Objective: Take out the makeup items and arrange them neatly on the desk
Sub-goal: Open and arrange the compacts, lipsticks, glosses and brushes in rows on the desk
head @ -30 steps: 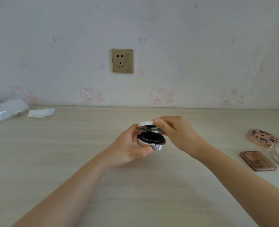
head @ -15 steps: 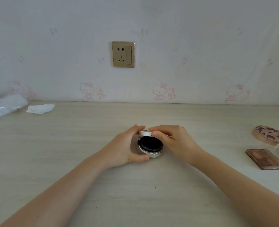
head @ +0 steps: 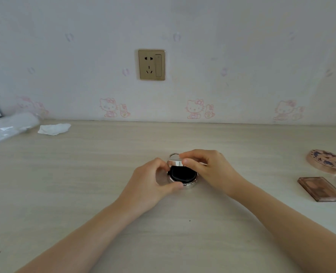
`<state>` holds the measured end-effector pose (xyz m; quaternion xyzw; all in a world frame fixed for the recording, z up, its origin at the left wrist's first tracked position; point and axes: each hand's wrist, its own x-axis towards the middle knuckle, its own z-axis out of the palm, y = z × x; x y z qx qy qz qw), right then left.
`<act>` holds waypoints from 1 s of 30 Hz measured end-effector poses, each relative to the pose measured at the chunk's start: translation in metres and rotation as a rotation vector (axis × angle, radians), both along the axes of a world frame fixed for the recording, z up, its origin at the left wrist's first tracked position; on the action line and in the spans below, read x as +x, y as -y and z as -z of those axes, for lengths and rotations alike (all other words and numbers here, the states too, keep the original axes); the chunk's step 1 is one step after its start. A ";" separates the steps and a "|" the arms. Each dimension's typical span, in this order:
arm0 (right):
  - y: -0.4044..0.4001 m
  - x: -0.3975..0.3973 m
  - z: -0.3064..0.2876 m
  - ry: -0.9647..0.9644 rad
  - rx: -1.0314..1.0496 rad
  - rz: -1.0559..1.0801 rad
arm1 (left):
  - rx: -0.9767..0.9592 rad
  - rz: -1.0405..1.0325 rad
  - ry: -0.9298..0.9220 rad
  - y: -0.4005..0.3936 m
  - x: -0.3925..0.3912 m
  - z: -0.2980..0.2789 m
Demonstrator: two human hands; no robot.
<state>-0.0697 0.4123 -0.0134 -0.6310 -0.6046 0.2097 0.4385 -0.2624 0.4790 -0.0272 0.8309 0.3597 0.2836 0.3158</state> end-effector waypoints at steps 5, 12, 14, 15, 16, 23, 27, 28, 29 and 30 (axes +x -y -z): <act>-0.001 -0.002 -0.002 -0.009 -0.008 0.023 | 0.002 -0.023 0.021 0.002 0.004 0.002; -0.009 -0.003 -0.015 -0.139 -0.002 0.125 | -0.029 0.078 0.154 0.000 0.006 -0.001; -0.010 -0.001 -0.021 -0.174 -0.024 0.116 | -0.035 0.098 0.186 0.001 0.007 0.001; -0.011 0.000 -0.023 -0.186 -0.035 0.110 | -0.032 0.107 0.201 0.001 0.007 0.001; -0.011 0.000 -0.025 -0.196 -0.039 0.114 | -0.031 0.115 0.219 0.001 0.007 0.002; -0.023 0.006 -0.037 -0.291 -0.145 0.238 | -0.105 0.149 0.363 0.006 0.007 0.000; -0.029 0.008 -0.042 -0.298 -0.198 0.259 | -0.120 0.192 0.365 0.007 0.007 0.000; -0.029 0.009 -0.044 -0.306 -0.217 0.264 | -0.118 0.201 0.361 0.007 0.006 0.001; -0.029 0.010 -0.045 -0.315 -0.230 0.267 | -0.114 0.205 0.359 0.007 0.006 0.001; -0.029 0.010 -0.046 -0.320 -0.235 0.263 | -0.105 0.205 0.357 0.007 0.006 0.002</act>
